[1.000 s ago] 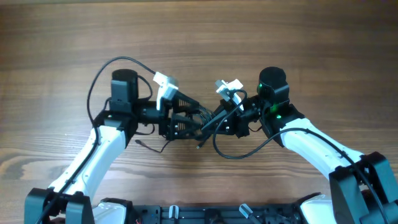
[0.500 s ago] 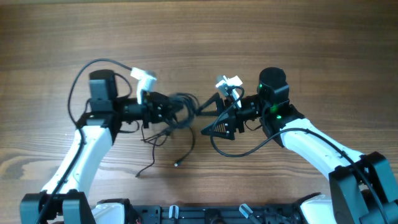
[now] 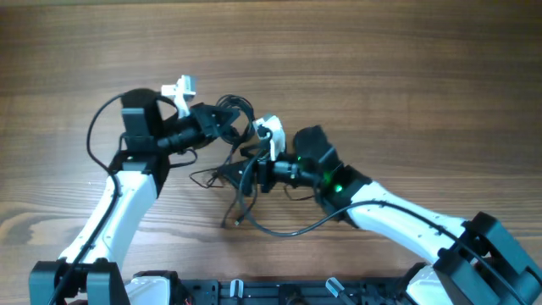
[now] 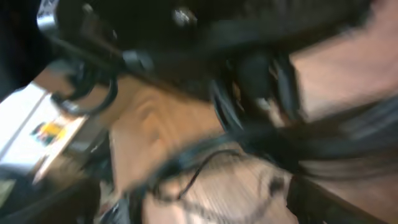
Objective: Untangle cables
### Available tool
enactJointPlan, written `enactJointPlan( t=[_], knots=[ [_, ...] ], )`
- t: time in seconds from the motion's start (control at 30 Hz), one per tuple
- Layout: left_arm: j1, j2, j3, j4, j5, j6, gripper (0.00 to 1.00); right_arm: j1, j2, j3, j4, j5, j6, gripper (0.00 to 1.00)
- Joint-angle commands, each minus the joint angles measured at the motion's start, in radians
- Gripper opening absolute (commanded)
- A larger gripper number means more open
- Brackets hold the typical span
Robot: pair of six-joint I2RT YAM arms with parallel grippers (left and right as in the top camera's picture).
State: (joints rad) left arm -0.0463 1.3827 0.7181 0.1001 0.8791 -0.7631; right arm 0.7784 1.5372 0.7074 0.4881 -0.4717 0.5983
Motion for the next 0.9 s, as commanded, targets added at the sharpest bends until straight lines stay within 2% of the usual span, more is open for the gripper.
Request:
enactJointPlan(
  t=[0.0, 0.1, 0.17, 0.27, 0.37, 0.47, 0.53, 0.7, 0.8, 0.87],
  knots=[
    [-0.092, 0.005, 0.002, 0.035, -0.177, -0.152, 0.04, 0.048, 0.006, 0.004, 0.015, 0.205, 0.037, 0.82],
    [-0.169, 0.005, 0.002, 0.096, -0.227, -0.208, 0.04, 0.053, 0.011, 0.004, -0.014, 0.284, 0.038, 0.43],
    [-0.201, 0.005, 0.002, 0.137, -0.227, -0.241, 0.04, 0.053, 0.011, 0.004, -0.043, 0.332, 0.041, 0.04],
    [-0.207, -0.002, 0.002, 0.158, -0.226, -0.234, 0.04, 0.044, -0.011, 0.004, -0.098, 0.22, 0.036, 0.04],
    [-0.181, -0.021, 0.002, 0.15, -0.172, -0.105, 0.04, -0.013, -0.112, 0.004, -0.286, 0.084, -0.037, 0.04],
    [-0.167, -0.042, 0.002, 0.143, -0.097, 0.016, 0.04, -0.087, -0.241, 0.004, -0.498, 0.042, -0.134, 0.04],
    [-0.167, -0.056, 0.002, 0.105, -0.074, 0.093, 0.04, -0.142, -0.346, 0.004, -0.582, 0.004, -0.167, 0.04],
    [-0.22, -0.063, 0.002, 0.052, 0.014, 0.25, 0.04, -0.167, -0.474, 0.004, -0.588, -0.023, -0.18, 0.04],
    [-0.305, -0.063, 0.002, 0.063, 0.047, 0.34, 0.04, -0.167, -0.455, 0.004, -0.589, -0.004, -0.181, 0.04],
    [-0.352, -0.063, 0.002, 0.068, 0.048, 0.345, 0.04, -0.167, -0.423, 0.004, -0.613, 0.083, -0.179, 0.04]
  ],
)
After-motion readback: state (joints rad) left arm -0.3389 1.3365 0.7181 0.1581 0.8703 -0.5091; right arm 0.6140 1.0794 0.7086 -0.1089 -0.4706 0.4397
